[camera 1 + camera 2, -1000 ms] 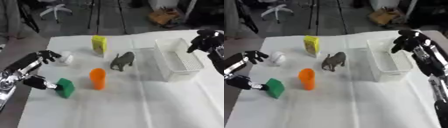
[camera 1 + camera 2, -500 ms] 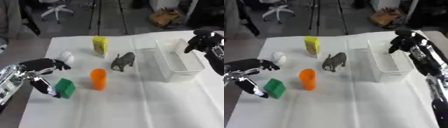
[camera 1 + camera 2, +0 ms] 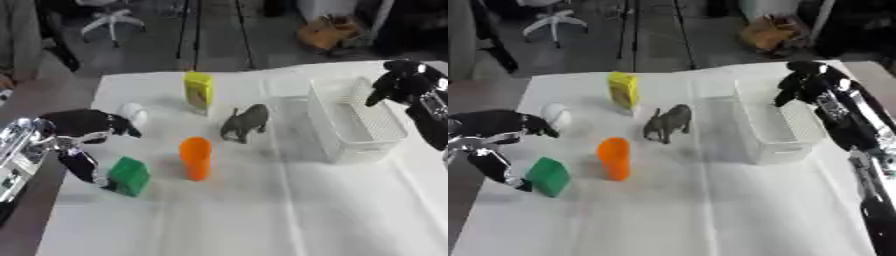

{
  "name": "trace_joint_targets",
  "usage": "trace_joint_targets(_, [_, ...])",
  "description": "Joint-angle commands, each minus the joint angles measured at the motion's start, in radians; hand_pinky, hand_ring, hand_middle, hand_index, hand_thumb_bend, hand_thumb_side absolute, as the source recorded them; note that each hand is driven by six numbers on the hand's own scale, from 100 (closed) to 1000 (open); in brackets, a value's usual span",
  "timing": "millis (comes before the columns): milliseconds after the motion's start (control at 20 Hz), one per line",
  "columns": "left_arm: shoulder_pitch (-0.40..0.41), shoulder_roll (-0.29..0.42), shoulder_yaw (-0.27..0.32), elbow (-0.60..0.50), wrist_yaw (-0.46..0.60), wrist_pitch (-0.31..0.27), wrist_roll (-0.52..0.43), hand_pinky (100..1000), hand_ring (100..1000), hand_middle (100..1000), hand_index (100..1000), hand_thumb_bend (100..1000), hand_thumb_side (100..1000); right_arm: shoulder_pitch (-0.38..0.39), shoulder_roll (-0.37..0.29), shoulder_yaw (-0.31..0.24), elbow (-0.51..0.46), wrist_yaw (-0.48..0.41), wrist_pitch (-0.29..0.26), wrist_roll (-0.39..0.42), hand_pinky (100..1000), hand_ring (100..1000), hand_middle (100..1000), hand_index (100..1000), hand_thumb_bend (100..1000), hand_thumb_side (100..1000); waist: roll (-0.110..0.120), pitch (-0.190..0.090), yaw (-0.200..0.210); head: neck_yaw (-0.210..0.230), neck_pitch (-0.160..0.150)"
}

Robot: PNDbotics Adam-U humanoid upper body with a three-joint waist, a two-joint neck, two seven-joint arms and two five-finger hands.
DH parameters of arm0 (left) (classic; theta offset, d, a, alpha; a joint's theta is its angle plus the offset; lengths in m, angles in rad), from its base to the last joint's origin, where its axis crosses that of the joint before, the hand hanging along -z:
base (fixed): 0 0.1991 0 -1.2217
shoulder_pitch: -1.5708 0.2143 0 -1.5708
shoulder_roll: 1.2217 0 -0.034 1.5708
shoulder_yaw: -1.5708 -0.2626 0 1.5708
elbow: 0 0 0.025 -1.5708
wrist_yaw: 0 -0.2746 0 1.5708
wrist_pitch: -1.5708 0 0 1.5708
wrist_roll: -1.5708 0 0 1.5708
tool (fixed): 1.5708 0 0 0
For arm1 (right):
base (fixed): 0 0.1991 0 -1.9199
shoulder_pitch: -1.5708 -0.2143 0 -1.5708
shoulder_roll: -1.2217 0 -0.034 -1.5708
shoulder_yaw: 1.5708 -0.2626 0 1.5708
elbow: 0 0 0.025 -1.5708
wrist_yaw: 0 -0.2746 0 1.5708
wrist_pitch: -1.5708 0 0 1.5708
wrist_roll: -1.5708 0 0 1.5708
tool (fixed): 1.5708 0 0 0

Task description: Pick up objects on the table and place them in the box.

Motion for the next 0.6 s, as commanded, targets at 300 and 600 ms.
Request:
trace_joint_targets(300, [-0.018, -0.035, -0.002, 0.099, -0.14, -0.087, 0.052, 731, 766, 776, 902, 786, 336, -0.013, -0.012, -0.008, -0.018, -0.007, -0.001, 0.001, 581, 584, 624, 852, 100, 675, 0.002, -0.028, -0.001, -0.001, 0.006])
trace_joint_targets(600, [-0.022, -0.061, 0.004, 0.146, -0.198, -0.127, 0.133, 730, 768, 778, 902, 776, 348, -0.014, -0.011, -0.008, -0.019, -0.008, 0.0, 0.002, 581, 584, 624, 852, 100, 674, 0.001, -0.028, -0.001, -0.001, 0.006])
